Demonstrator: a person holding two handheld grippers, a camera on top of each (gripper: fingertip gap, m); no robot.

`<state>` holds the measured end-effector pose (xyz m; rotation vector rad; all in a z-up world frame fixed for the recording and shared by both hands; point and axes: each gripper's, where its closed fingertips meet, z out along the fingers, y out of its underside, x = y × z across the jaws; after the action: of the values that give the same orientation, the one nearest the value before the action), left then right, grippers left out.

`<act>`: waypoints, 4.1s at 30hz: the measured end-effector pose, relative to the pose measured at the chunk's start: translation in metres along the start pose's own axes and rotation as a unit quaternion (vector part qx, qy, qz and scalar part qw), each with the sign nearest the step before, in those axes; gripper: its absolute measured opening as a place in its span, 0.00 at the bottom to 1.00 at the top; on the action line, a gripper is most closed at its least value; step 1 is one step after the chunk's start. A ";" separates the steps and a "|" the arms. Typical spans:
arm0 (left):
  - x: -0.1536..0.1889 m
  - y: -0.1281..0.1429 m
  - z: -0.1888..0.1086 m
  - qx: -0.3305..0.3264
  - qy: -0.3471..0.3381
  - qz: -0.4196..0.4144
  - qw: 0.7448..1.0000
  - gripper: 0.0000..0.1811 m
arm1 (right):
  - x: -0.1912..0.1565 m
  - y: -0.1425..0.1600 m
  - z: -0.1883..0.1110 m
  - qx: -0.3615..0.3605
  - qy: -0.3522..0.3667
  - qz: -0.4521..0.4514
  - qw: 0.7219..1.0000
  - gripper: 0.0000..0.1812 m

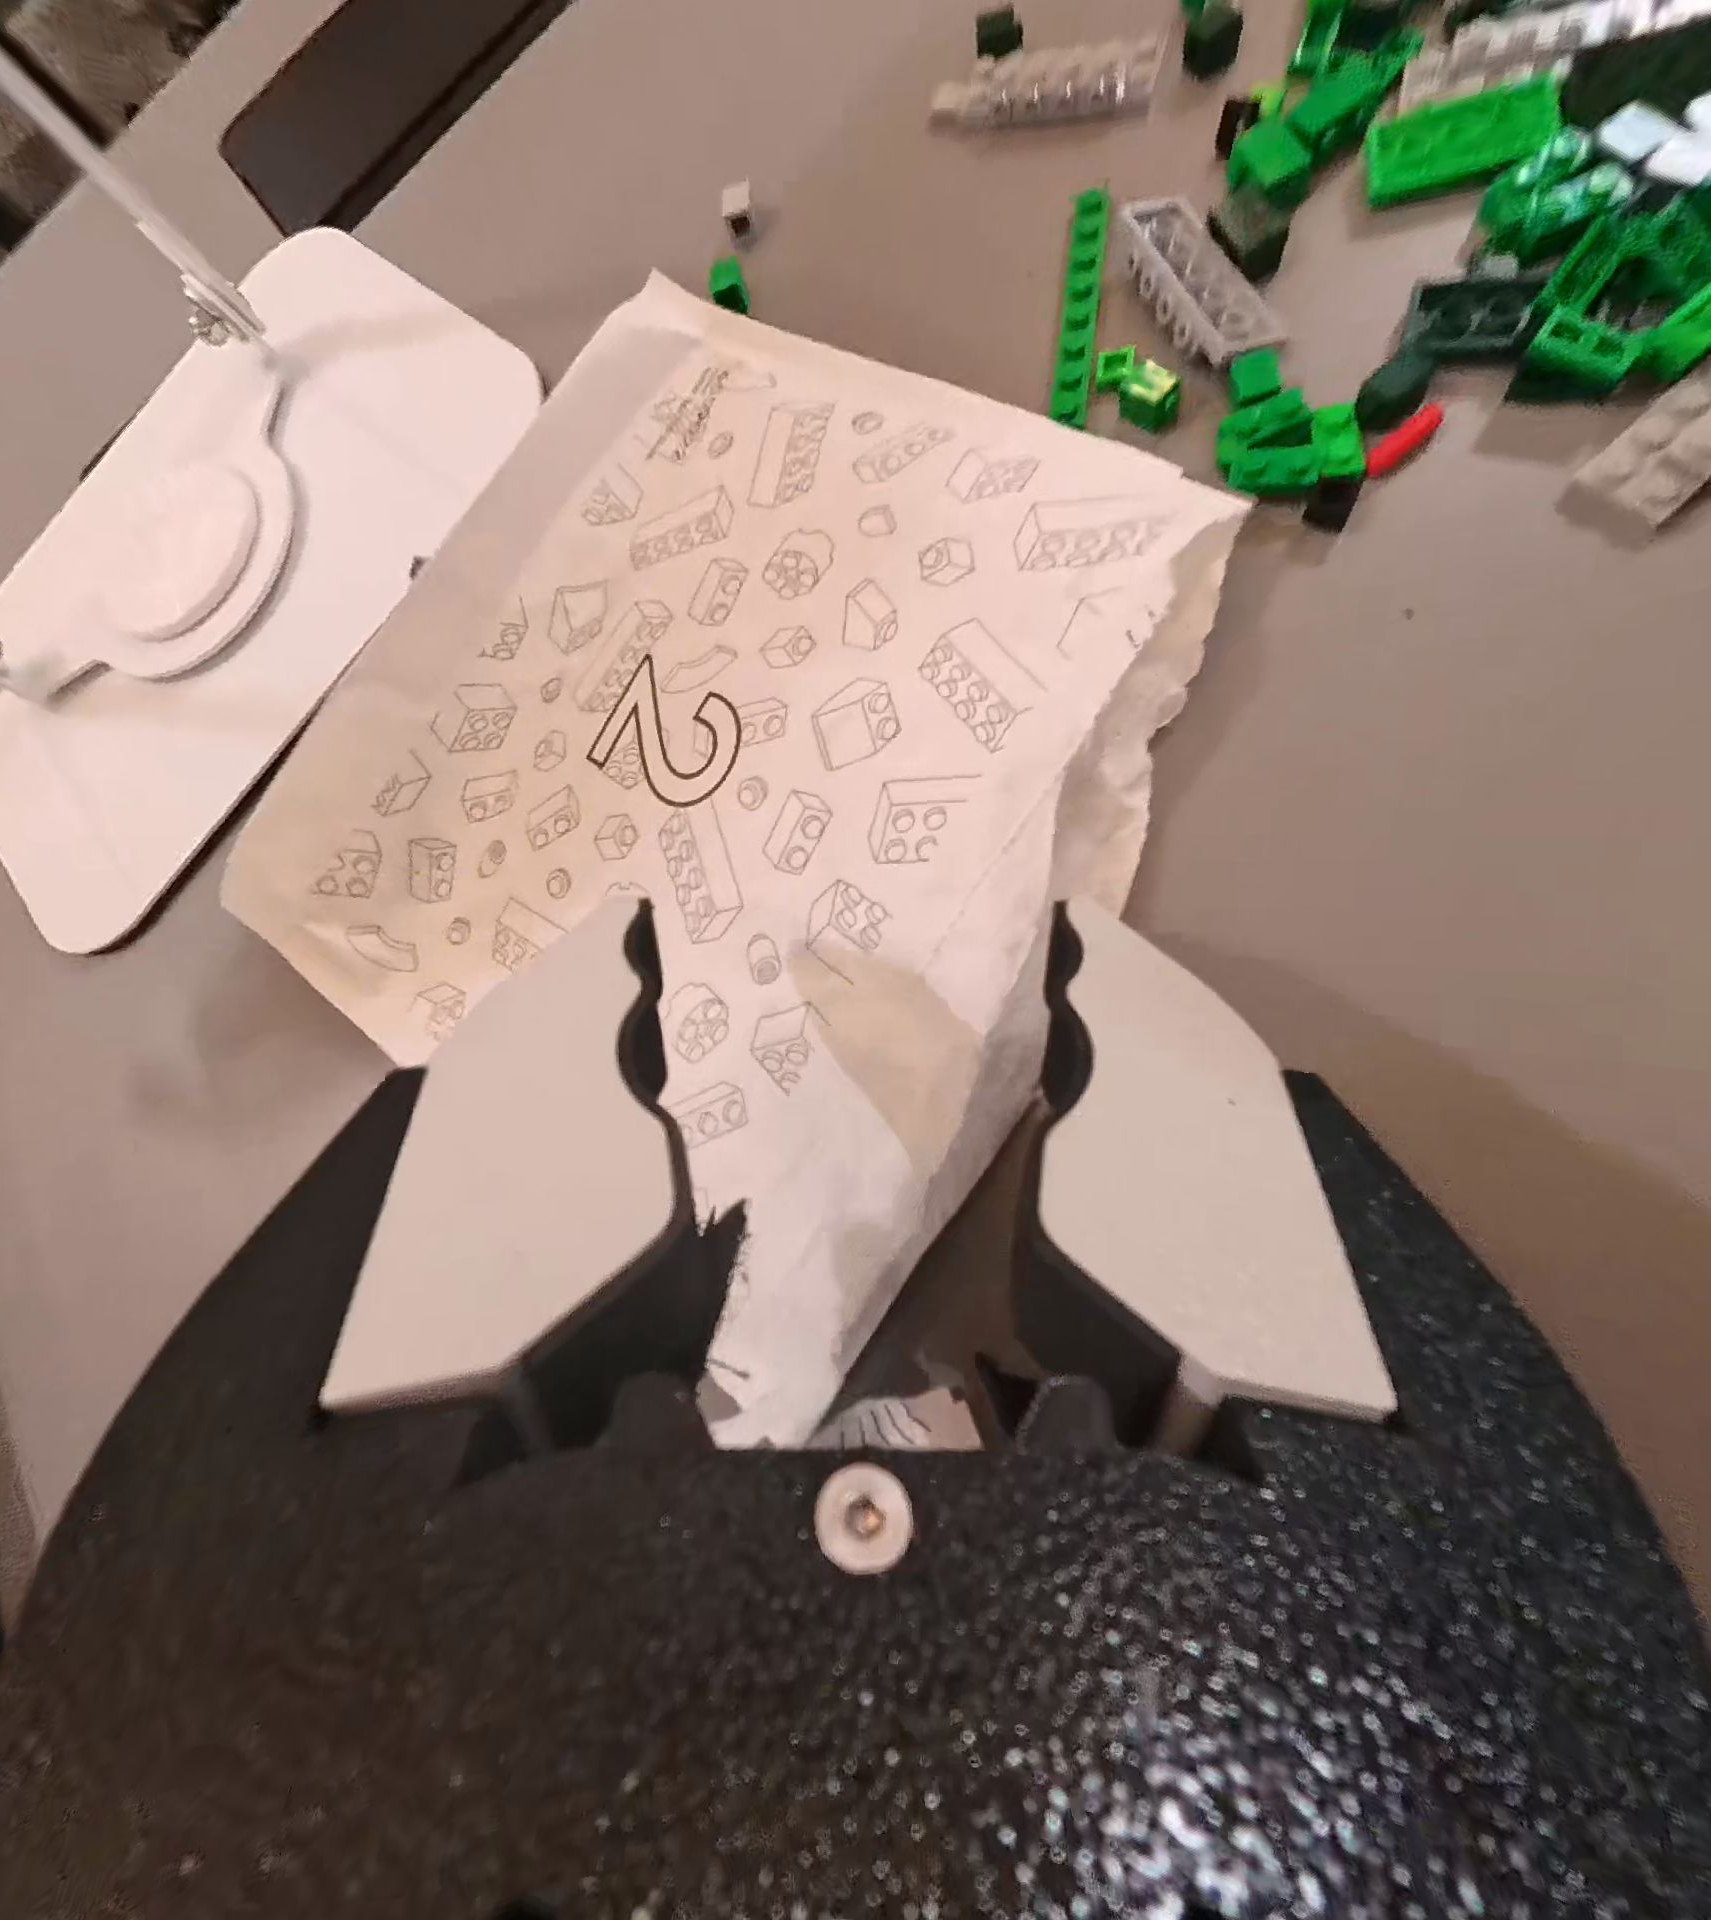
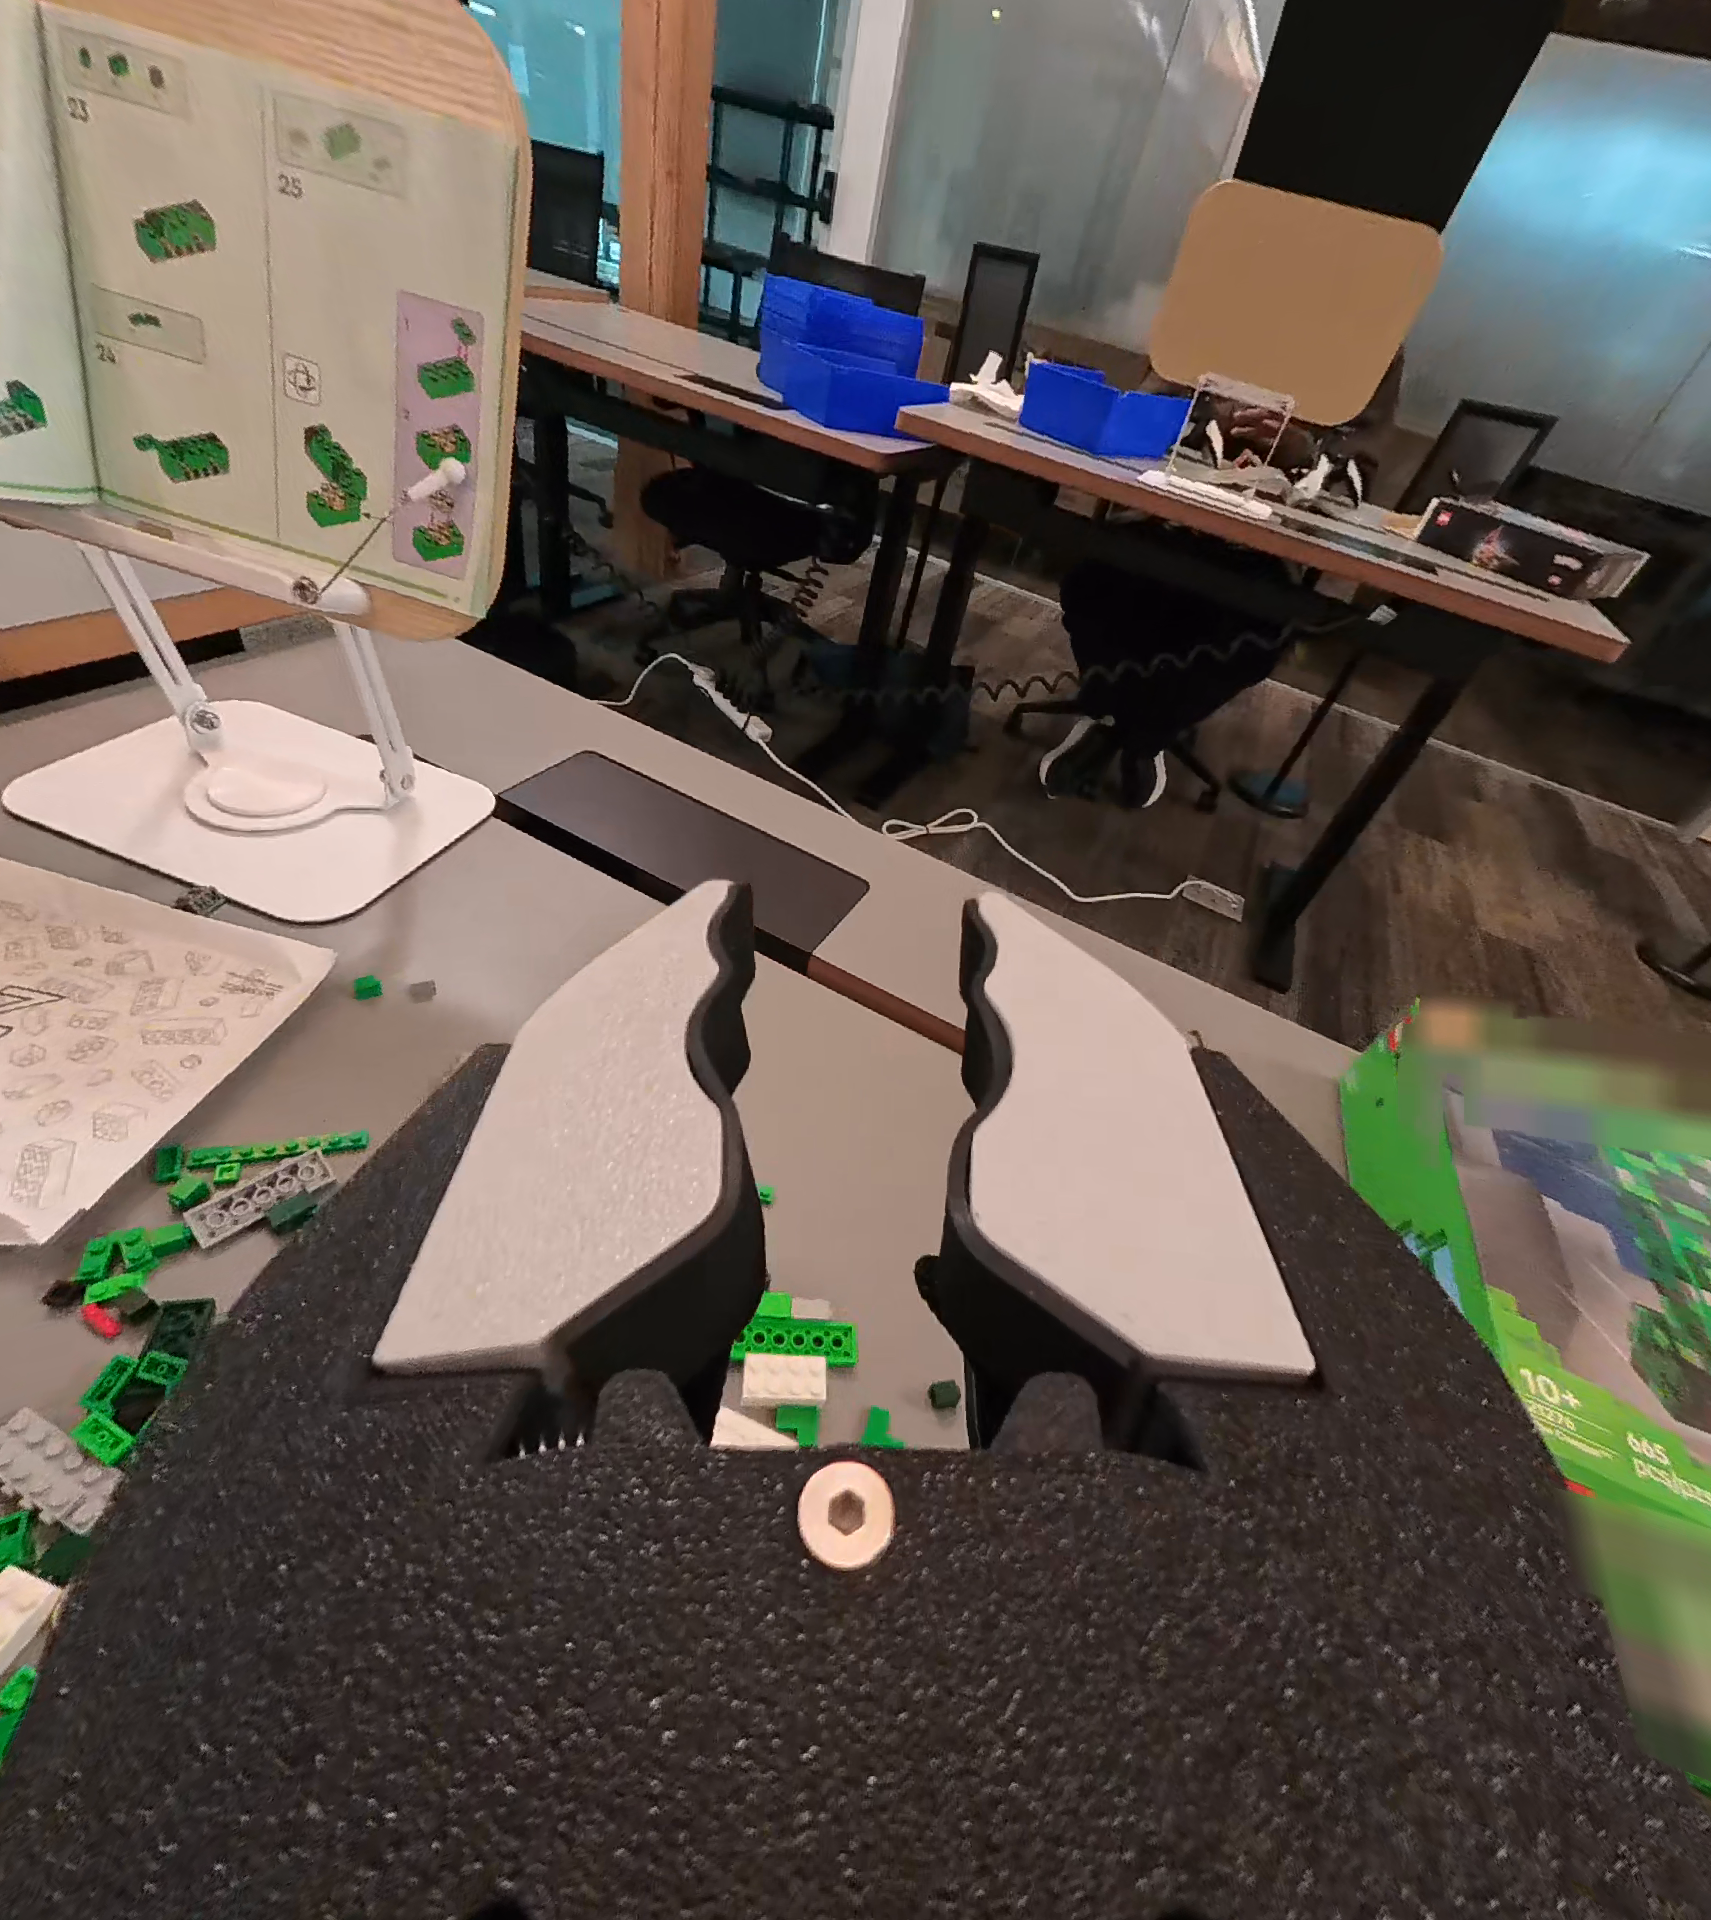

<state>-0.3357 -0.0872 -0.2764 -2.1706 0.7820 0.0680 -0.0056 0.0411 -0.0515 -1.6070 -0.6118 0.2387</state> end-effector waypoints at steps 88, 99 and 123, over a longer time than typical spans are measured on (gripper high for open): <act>-0.053 -0.082 -0.027 -0.163 0.045 -0.122 0.978 0.00 | -0.338 0.094 0.071 0.049 -0.385 -0.489 0.781 0.03; -0.029 -0.083 -0.016 -0.189 0.084 -0.088 0.974 0.00 | -0.309 0.037 0.067 0.040 -0.420 -0.209 0.882 0.15; -0.018 -0.099 -0.024 -0.142 0.108 -0.068 0.982 0.34 | -0.297 0.064 0.098 -0.024 -0.311 -0.280 0.908 0.00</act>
<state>-0.3005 -0.0474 -0.1876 -2.5292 0.7802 -0.1369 -0.2860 -0.0295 -0.1866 -1.3186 -1.5500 0.3067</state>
